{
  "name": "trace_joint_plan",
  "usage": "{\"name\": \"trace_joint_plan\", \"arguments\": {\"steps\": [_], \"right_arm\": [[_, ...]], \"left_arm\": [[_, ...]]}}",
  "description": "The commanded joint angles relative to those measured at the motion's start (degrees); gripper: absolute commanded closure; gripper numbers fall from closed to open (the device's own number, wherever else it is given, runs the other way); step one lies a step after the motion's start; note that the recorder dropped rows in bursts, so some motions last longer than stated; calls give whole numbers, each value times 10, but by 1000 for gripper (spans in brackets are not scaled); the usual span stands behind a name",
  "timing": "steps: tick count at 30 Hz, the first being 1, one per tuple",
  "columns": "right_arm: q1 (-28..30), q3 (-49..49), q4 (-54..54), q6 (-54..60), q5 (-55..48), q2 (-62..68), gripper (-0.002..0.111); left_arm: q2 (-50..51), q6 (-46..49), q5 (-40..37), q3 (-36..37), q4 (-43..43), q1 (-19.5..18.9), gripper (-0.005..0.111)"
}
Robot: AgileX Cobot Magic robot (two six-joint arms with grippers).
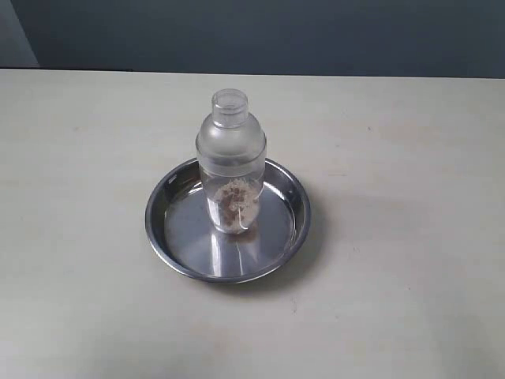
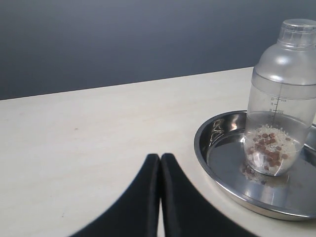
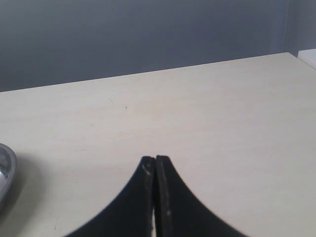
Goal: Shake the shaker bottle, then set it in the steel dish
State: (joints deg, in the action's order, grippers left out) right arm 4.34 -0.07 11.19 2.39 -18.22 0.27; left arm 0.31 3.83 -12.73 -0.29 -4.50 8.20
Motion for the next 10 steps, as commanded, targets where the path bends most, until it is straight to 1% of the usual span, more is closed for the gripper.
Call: {"name": "trace_joint_plan", "arguments": {"steps": [1,10], "right_arm": [[2,1,-1,1,5,-3,109],[2,1,-1,1,5,-3,109]], "left_arm": [[-3,1,9,3,2,-1,106],[-3,1,9,3,4,-1,106]]}}
